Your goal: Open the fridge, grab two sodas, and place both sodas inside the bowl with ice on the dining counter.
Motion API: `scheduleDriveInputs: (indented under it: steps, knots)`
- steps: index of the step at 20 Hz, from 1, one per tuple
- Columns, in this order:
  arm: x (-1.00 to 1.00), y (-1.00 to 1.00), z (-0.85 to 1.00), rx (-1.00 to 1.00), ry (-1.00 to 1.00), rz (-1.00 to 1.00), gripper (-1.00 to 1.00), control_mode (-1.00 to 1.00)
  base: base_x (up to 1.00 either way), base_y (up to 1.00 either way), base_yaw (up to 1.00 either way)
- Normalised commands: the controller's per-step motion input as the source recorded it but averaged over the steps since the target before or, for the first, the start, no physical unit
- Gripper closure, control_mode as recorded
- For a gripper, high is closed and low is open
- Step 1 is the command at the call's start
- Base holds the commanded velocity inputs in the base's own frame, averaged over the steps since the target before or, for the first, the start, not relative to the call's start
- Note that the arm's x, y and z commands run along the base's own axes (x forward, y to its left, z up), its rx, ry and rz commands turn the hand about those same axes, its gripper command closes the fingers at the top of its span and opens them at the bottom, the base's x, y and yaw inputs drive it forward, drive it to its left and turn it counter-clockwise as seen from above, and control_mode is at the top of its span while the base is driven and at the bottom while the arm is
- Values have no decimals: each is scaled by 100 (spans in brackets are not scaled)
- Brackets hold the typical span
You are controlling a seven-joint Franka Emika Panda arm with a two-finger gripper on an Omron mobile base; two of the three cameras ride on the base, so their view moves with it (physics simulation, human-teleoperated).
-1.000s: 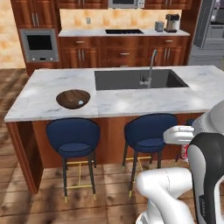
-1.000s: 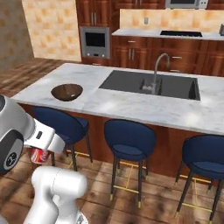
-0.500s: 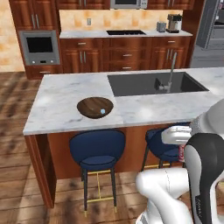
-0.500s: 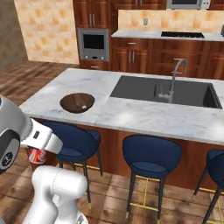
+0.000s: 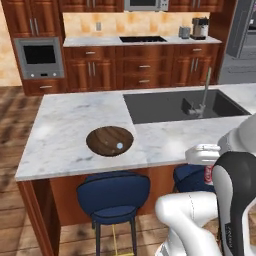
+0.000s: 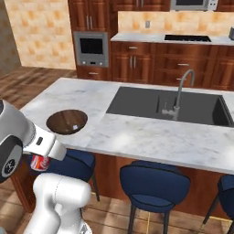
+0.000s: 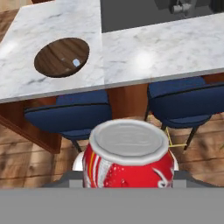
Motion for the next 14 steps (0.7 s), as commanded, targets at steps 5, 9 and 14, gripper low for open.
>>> scheduleDriveInputs:
  steps: [5, 9, 14]
  knots:
    - [0, 0, 0, 0, 0, 0, 100, 100, 76, 25, -3]
    - [0, 0, 0, 0, 0, 0, 100, 100, 72, 35, -3]
    - [49, 64, 20, -3, 3, -3, 100, -100, 13, 10, 0]
